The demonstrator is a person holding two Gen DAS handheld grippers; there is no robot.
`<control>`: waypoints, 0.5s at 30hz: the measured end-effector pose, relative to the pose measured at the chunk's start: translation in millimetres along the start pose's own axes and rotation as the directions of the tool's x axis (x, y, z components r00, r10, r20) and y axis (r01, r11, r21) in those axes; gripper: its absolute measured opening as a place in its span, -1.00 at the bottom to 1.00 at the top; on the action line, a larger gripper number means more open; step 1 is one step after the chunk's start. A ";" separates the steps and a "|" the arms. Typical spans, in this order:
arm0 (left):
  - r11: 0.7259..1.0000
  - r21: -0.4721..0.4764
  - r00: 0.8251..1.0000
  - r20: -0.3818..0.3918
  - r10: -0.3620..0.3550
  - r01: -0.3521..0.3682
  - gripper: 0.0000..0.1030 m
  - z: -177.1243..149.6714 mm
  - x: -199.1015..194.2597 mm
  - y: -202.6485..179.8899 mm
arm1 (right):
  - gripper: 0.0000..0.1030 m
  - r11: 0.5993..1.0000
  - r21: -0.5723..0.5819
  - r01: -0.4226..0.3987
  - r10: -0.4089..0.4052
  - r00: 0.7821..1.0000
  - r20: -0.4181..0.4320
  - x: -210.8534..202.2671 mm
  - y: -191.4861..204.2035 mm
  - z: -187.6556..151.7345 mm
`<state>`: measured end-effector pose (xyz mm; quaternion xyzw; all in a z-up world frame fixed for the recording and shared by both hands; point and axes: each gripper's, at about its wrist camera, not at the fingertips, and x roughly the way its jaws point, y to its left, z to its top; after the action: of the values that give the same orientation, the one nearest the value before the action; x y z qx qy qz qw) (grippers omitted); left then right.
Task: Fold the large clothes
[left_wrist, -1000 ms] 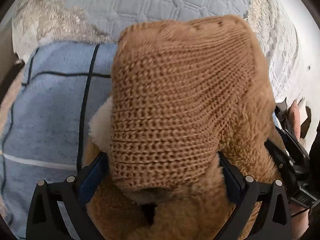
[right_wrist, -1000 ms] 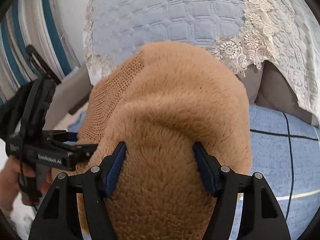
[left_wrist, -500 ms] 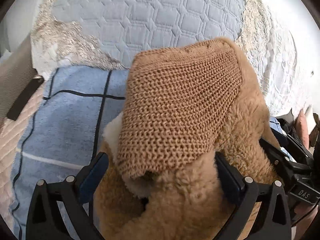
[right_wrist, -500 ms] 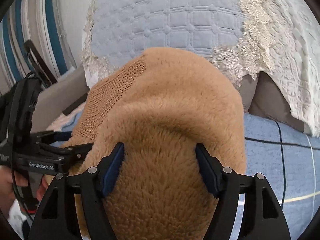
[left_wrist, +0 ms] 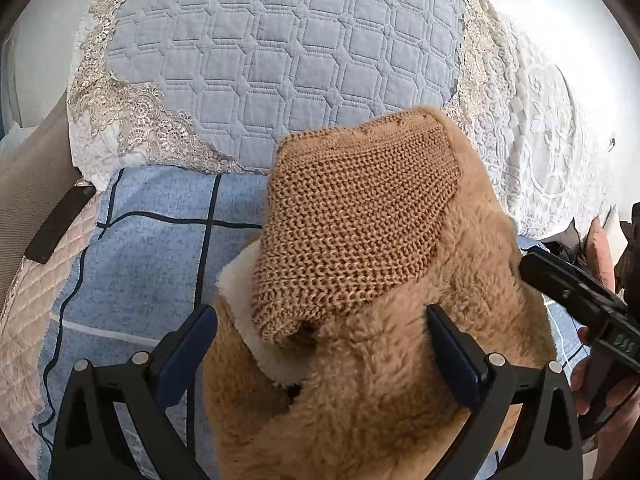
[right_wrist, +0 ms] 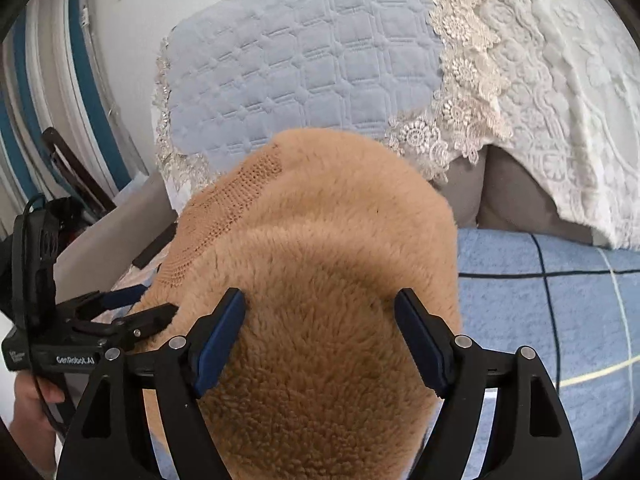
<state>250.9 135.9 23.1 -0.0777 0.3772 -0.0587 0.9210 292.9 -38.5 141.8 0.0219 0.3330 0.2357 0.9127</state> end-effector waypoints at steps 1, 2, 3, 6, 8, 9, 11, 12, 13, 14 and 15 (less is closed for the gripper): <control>1.000 -0.009 1.000 -0.005 -0.003 0.003 1.00 0.1 0.5 1.7 | 0.50 1.000 0.008 -0.010 0.010 1.000 0.000 -1.7 -1.1 1.2; 1.000 -0.016 1.000 -0.004 -0.008 0.008 1.00 0.0 -0.9 2.7 | 0.50 1.000 0.013 -0.014 0.014 1.000 0.003 -3.2 -1.8 1.8; 1.000 -0.015 1.000 -0.002 -0.013 0.013 1.00 -0.2 -1.9 3.2 | 0.50 1.000 0.017 -0.016 0.016 1.000 0.008 -5.4 -2.5 2.4; 1.000 -0.011 1.000 -0.009 -0.010 0.010 1.00 -1.0 -2.7 4.9 | 0.51 0.999 0.036 -0.036 0.036 0.999 0.016 -11.8 -7.9 2.3; 1.000 -0.013 1.000 -0.008 -0.016 0.016 1.00 -1.6 -6.0 6.0 | 0.51 0.998 0.045 -0.032 0.031 0.999 0.024 -17.6 -13.4 1.4; 1.000 -0.003 1.000 -0.004 -0.014 0.014 1.00 -1.5 -7.7 5.6 | 0.52 0.999 0.047 -0.027 0.026 0.999 0.033 -21.3 -16.5 0.7; 1.000 0.016 1.000 -0.002 0.006 -0.006 1.00 -1.4 -11.1 3.1 | 0.52 0.998 0.061 -0.018 0.016 0.999 0.029 -25.7 -24.5 -1.4; 1.000 0.023 1.000 0.002 0.011 -0.011 1.00 -1.3 -11.4 3.0 | 0.53 0.998 0.068 -0.014 0.012 1.000 0.025 -27.2 -28.5 -2.3; 1.000 0.024 1.000 0.004 0.015 -0.015 1.00 -1.3 -12.0 2.8 | 0.53 0.997 0.078 -0.008 0.006 1.000 0.016 -28.1 -33.1 -3.8; 1.000 0.024 1.000 0.003 0.014 -0.014 1.00 -1.3 -12.3 2.5 | 0.53 0.996 0.090 -0.003 0.003 1.000 0.006 -28.8 -38.0 -5.7; 1.000 0.024 1.000 -0.002 0.012 -0.011 1.00 -1.2 -11.7 2.8 | 0.53 0.995 0.101 -0.005 0.005 1.000 0.001 -29.1 -41.8 -7.5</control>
<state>241.8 140.5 29.8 -0.0643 0.3779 -0.0581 0.9218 286.3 -89.4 145.1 0.0688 0.3441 0.2210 0.9100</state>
